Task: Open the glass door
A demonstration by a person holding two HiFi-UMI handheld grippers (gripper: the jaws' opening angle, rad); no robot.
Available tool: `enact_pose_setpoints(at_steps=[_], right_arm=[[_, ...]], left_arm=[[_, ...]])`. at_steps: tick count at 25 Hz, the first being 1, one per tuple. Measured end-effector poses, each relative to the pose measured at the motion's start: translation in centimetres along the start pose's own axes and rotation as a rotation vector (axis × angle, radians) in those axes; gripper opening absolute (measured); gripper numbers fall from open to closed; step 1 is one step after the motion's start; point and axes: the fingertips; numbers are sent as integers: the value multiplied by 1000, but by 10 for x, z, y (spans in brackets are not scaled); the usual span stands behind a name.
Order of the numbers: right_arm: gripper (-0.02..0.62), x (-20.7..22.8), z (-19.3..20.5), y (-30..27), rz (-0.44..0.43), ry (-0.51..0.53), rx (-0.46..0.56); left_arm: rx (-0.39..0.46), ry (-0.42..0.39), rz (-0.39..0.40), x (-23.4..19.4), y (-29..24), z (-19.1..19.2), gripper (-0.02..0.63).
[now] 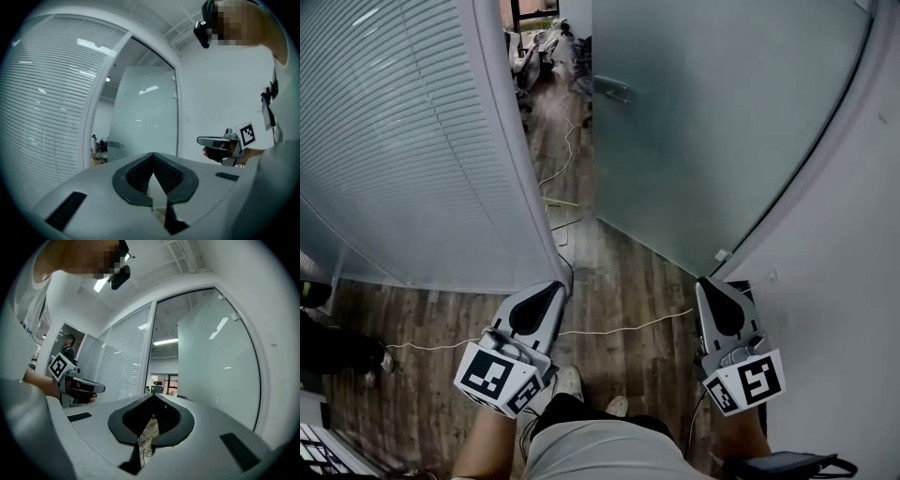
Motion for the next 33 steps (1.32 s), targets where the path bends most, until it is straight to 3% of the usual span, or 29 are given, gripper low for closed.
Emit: enact_pose_setpoints(at_steps=[7, 11, 21, 33], right_arm=[[2, 0, -14, 26, 63, -3, 38], [0, -22, -17, 21, 90, 17, 33], [0, -81, -18, 3, 115, 36, 20], [0, -96, -13, -1, 141, 42, 10]], left_arm=[[11, -25, 26, 6, 8, -10, 0], [32, -21, 44, -9, 23, -12, 0], [67, -7, 58, -56, 60, -11, 0], [60, -13, 76, -64, 74, -5, 0]])
Point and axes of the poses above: the fingertips, and each gripper's own axes: y backward along the fingers, x to its right, z out of its underside, and after that the axes turned 10 degrees about -y, right-handed
